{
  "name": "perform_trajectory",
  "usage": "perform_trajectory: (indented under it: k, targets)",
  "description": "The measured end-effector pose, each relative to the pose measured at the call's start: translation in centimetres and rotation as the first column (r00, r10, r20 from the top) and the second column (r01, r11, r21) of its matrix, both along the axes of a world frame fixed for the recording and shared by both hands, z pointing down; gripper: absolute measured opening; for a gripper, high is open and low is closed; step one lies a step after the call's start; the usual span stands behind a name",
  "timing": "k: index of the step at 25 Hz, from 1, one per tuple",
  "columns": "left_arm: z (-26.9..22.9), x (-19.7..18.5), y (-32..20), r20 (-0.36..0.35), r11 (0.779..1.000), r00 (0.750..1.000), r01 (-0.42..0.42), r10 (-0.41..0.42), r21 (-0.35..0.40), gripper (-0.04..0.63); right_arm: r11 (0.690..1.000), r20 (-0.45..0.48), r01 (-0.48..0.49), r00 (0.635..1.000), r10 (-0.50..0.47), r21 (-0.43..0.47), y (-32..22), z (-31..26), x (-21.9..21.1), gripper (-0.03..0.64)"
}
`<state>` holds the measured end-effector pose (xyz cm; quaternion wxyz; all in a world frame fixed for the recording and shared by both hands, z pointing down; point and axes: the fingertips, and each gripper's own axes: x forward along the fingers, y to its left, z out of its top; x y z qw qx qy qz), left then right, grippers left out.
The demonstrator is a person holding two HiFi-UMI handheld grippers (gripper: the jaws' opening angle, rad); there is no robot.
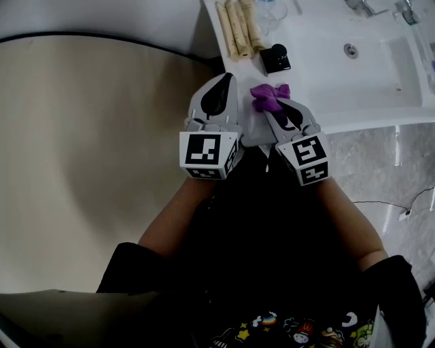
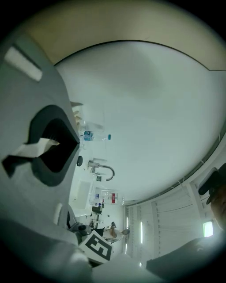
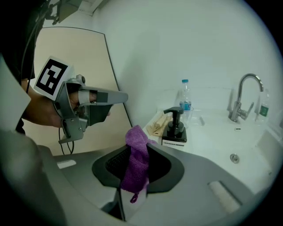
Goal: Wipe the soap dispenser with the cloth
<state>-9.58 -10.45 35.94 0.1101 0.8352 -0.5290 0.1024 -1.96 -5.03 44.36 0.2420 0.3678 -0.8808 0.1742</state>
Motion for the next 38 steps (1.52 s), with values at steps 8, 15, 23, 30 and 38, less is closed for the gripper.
perform_trajectory:
  k: [8,15,23,30,38]
  targets:
    - [0.5,0.2,0.9,-0.002,0.999,0.999,-0.044,0.044,-0.009,0.0,0.992,-0.139,-0.081,0.988,0.067,-0.095,-0.7,3.9,3.3,0.112]
    - [1.1,0.6,1.6,-0.005,0.997,0.997,-0.081,0.081,-0.015,0.0,0.987,-0.217,-0.091,0.974,0.06,-0.134,-0.6,6.1,3.0,0.124]
    - [1.0,1.3,2.0,-0.023,0.996,0.996,-0.083,0.082,-0.014,0.0,0.993,-0.119,-0.12,0.986,0.121,0.01,-0.7,0.8,2.9,0.207]
    - [-0.2,2.6,1.7,-0.035,0.997,0.997,-0.072,0.073,0.034,0.0,0.937,0.076,-0.252,0.968,0.241,0.243,-2.9,-8.4,3.7,0.172]
    - [-0.5,3.6,1.1,-0.01,0.991,1.0,-0.024,0.025,0.131,0.0,0.85,0.155,-0.376,0.927,0.343,0.37,-4.6,-9.9,4.8,0.023]
